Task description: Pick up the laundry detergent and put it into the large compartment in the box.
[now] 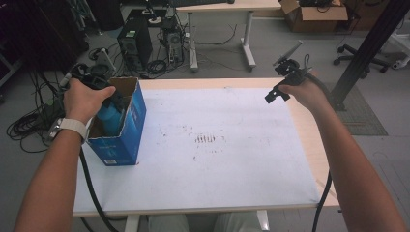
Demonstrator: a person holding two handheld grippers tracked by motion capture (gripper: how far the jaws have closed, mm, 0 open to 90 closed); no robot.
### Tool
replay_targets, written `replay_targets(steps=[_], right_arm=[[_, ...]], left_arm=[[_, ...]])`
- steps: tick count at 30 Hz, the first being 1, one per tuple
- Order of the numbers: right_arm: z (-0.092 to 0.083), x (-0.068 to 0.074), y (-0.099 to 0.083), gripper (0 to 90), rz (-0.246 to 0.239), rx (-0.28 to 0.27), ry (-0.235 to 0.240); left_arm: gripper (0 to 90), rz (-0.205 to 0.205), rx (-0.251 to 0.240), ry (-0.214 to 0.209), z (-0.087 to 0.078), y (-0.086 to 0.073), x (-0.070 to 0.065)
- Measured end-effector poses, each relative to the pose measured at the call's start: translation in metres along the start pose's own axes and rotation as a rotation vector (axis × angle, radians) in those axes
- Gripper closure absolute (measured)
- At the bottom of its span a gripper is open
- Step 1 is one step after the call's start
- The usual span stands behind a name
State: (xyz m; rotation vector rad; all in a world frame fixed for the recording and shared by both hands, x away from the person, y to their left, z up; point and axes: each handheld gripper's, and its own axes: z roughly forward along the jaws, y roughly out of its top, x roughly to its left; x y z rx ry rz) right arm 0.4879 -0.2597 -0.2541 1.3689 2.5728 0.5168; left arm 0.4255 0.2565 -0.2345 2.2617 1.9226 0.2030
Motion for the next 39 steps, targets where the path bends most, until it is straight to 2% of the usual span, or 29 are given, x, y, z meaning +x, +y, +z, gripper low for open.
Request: replay_targets(steps=[9, 26, 39], right_arm=[[0.003, 0.002, 0.002, 11.4, -0.004, 0.003, 0.004], [0.010, 0.001, 0.002, 11.4, 0.000, 0.013, 0.009], [0.009, 0.001, 0.001, 11.4, 0.001, 0.012, 0.008]], left_arm=[[37.7, 0.006, 0.011, 0.009, 0.022, -0.005, 0.000], [37.6, 0.017, 0.018, 0.020, 0.042, -0.010, 0.004], [37.3, 0.005, 0.020, 0.016, 0.044, -0.008, 0.006]])
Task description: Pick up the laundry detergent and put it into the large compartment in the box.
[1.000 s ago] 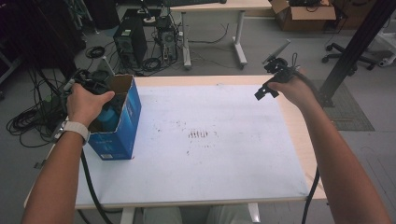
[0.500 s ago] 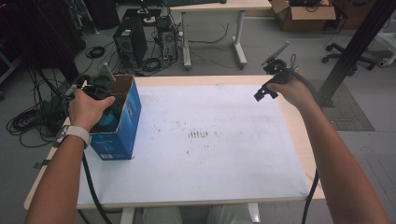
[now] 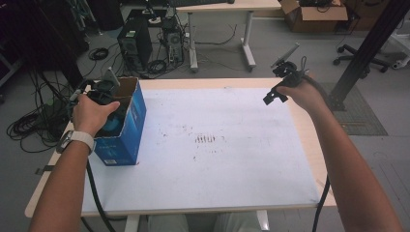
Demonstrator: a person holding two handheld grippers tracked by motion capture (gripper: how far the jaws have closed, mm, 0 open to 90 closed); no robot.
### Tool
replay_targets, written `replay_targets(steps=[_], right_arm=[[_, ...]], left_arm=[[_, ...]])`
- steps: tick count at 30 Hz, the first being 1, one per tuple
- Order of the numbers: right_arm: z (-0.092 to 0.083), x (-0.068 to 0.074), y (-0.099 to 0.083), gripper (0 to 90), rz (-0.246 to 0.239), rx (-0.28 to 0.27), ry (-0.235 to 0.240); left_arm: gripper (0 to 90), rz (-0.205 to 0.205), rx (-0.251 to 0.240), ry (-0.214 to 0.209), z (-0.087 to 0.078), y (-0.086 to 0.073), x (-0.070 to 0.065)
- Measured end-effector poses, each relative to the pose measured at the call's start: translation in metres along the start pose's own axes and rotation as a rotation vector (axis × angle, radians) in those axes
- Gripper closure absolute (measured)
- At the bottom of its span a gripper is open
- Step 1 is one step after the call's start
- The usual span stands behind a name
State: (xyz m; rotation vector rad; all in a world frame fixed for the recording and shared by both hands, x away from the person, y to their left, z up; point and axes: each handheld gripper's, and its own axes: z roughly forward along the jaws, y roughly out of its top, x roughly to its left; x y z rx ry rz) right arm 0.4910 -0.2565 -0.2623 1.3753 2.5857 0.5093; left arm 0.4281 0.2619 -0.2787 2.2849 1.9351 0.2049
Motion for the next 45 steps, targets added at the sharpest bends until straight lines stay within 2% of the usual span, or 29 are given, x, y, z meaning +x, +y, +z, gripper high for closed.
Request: replay_targets(steps=[8, 10, 13, 20, 23, 30, 45], right_arm=[[-0.001, 0.000, -0.001, 11.4, 0.000, 0.000, 0.002], [-0.001, 0.000, -0.001, 11.4, 0.000, -0.001, 0.002], [-0.002, 0.000, -0.002, 11.4, -0.001, -0.001, 0.004], [-0.001, 0.002, -0.003, 11.4, -0.003, 0.005, 0.009], [-0.002, 0.001, -0.004, 11.4, -0.002, -0.001, 0.011], [-0.005, 0.000, -0.005, 11.4, 0.000, -0.006, 0.009], [-0.015, 0.005, -0.007, 11.4, -0.012, -0.026, 0.013]], left_arm=[[36.9, -0.001, -0.008, 0.005, 0.000, 0.000, 0.000], [33.7, -0.007, -0.013, 0.009, -0.001, 0.000, 0.001], [28.9, -0.022, -0.028, 0.002, -0.006, -0.002, 0.004], [27.8, -0.035, -0.036, -0.005, -0.012, -0.004, 0.003], [26.2, -0.041, -0.035, -0.022, -0.015, -0.004, 0.004], [26.0, -0.041, -0.046, -0.022, -0.027, -0.004, 0.003], [25.5, -0.006, -0.111, -0.010, -0.088, -0.009, -0.013]])
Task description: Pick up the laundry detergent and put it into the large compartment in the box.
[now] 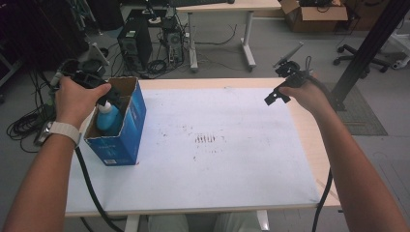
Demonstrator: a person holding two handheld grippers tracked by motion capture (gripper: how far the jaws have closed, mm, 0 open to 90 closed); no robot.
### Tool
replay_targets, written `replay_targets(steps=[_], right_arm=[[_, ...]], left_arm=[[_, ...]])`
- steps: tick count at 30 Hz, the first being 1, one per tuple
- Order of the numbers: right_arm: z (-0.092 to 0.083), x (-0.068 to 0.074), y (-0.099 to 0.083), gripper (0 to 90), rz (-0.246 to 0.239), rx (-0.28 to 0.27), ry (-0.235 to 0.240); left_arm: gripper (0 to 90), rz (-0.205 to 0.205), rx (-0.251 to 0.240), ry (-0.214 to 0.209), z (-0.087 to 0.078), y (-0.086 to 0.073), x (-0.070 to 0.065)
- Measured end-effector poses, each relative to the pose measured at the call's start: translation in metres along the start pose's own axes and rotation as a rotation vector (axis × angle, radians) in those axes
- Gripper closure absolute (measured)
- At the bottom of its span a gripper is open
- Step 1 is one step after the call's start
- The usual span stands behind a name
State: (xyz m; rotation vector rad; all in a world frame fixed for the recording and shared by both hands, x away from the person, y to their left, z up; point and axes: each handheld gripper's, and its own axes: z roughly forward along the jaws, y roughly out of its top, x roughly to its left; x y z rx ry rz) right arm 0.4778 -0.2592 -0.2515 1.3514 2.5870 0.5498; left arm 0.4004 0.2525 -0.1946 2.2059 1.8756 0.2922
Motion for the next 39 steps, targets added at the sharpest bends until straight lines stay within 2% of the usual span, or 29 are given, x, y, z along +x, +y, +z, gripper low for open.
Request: replay_targets(steps=[4, 12, 17, 22, 27, 30, 34, 39], right_arm=[[-0.004, 0.001, -0.001, 11.4, -0.002, -0.005, -0.001], [-0.009, 0.003, -0.002, 11.4, -0.006, -0.015, -0.001], [-0.011, 0.005, -0.003, 11.4, -0.011, -0.017, 0.001], [-0.010, 0.006, -0.003, 11.4, -0.011, -0.016, 0.003], [-0.011, 0.006, -0.004, 11.4, -0.013, -0.019, 0.004], [-0.011, 0.005, -0.004, 11.4, -0.013, -0.019, 0.004], [-0.011, 0.005, -0.004, 11.4, -0.012, -0.019, 0.003], [-0.010, 0.007, -0.003, 11.4, -0.014, -0.018, 0.003]], left_arm=[[25.0, 0.024, -0.016, -0.029, -0.016, -0.003, -0.007], [25.0, 0.101, -0.063, -0.065, -0.050, -0.008, -0.032], [24.8, 0.169, -0.074, -0.093, -0.062, -0.012, -0.049], [22.5, 0.225, -0.075, -0.125, -0.066, -0.016, -0.064], [22.4, 0.278, -0.076, -0.139, -0.067, -0.019, -0.079], [20.8, 0.299, -0.081, -0.149, -0.068, -0.020, -0.085], [12.3, 0.323, -0.077, -0.166, -0.065, -0.022, -0.094], [6.6, 0.339, -0.081, -0.176, -0.063, -0.023, -0.099]])
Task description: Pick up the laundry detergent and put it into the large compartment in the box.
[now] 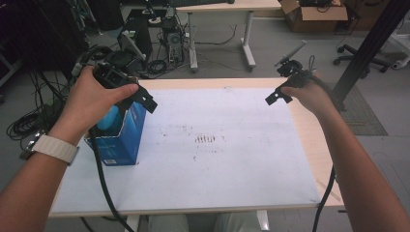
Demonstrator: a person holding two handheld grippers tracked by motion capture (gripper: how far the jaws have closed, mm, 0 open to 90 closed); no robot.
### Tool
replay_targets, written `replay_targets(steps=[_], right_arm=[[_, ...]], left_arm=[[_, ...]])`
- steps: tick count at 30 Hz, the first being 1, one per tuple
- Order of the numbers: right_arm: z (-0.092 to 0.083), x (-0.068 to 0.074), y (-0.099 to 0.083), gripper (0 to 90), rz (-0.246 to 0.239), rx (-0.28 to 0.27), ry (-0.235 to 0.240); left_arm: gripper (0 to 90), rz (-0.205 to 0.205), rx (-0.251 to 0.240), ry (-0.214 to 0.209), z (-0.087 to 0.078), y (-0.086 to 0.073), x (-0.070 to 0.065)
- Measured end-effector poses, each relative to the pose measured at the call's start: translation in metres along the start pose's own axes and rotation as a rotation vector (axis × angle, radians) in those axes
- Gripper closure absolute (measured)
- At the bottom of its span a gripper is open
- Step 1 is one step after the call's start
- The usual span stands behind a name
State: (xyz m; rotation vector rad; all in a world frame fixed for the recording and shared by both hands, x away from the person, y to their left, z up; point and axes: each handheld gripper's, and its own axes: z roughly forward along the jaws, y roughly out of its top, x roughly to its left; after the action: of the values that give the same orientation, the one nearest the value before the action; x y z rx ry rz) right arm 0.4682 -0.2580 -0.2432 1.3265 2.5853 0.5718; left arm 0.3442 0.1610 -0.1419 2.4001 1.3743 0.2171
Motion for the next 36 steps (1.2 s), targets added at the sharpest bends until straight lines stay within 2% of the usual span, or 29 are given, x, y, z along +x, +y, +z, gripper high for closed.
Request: replay_targets(steps=[24, 36], right_arm=[[0.003, 0.002, 0.003, 11.4, -0.006, 0.004, 0.002], [0.002, 0.001, 0.006, 11.4, -0.007, 0.001, 0.004]], left_arm=[[5.4, 0.067, 0.002, -0.036, 0.008, 0.002, -0.011], [5.4, 0.060, -0.011, -0.048, 0.010, 0.004, -0.013]])
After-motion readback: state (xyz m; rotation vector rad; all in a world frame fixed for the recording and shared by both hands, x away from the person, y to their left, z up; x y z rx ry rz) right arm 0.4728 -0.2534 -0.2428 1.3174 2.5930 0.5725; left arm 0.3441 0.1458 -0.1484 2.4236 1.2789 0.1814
